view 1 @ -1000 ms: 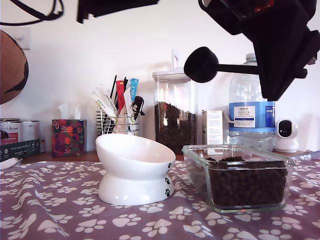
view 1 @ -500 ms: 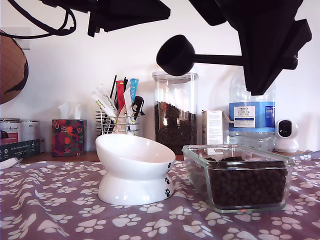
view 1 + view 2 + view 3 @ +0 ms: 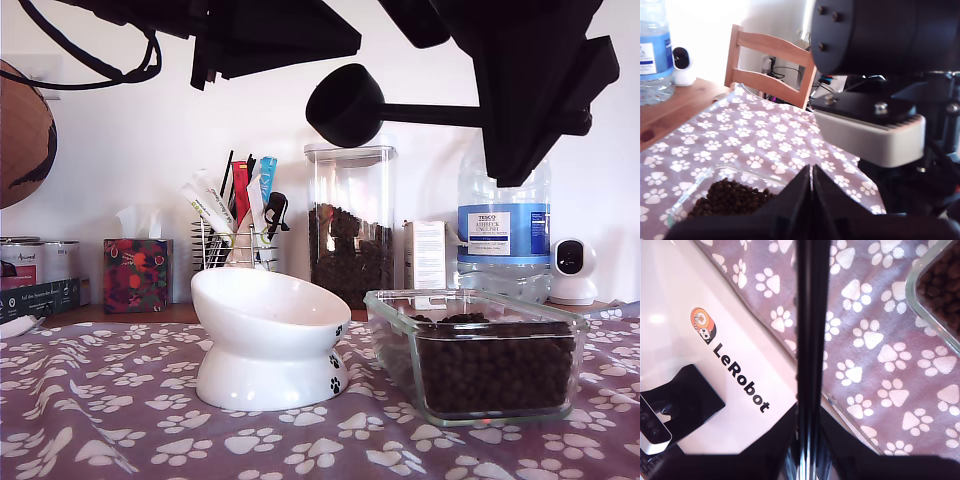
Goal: Measure one spoon of cat food and pour it into the food bowl
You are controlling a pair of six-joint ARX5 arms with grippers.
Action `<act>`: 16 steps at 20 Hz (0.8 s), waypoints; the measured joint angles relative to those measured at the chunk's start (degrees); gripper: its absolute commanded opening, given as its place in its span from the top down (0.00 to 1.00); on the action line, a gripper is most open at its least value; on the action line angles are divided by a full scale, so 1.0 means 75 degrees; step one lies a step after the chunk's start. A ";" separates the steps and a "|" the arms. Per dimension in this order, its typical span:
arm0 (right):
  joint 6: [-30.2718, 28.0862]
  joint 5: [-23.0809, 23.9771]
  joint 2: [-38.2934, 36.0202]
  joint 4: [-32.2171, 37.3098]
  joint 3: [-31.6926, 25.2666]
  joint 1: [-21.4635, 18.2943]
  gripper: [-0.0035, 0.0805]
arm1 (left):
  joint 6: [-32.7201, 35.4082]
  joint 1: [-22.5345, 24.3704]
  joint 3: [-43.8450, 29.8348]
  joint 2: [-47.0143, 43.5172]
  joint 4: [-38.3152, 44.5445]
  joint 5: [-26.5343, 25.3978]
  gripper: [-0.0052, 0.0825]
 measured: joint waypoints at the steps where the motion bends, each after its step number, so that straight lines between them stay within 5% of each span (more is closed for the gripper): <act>1: -0.0003 -0.0006 0.0000 -0.0003 0.0000 0.0000 0.97 | 0.0023 0.0000 0.0003 0.0000 -0.0050 0.0000 0.97; 16: -0.0020 -0.0012 0.0000 -0.0015 0.0000 0.0003 0.97 | 0.0519 0.0000 0.0003 0.0000 -0.1011 -0.0119 0.97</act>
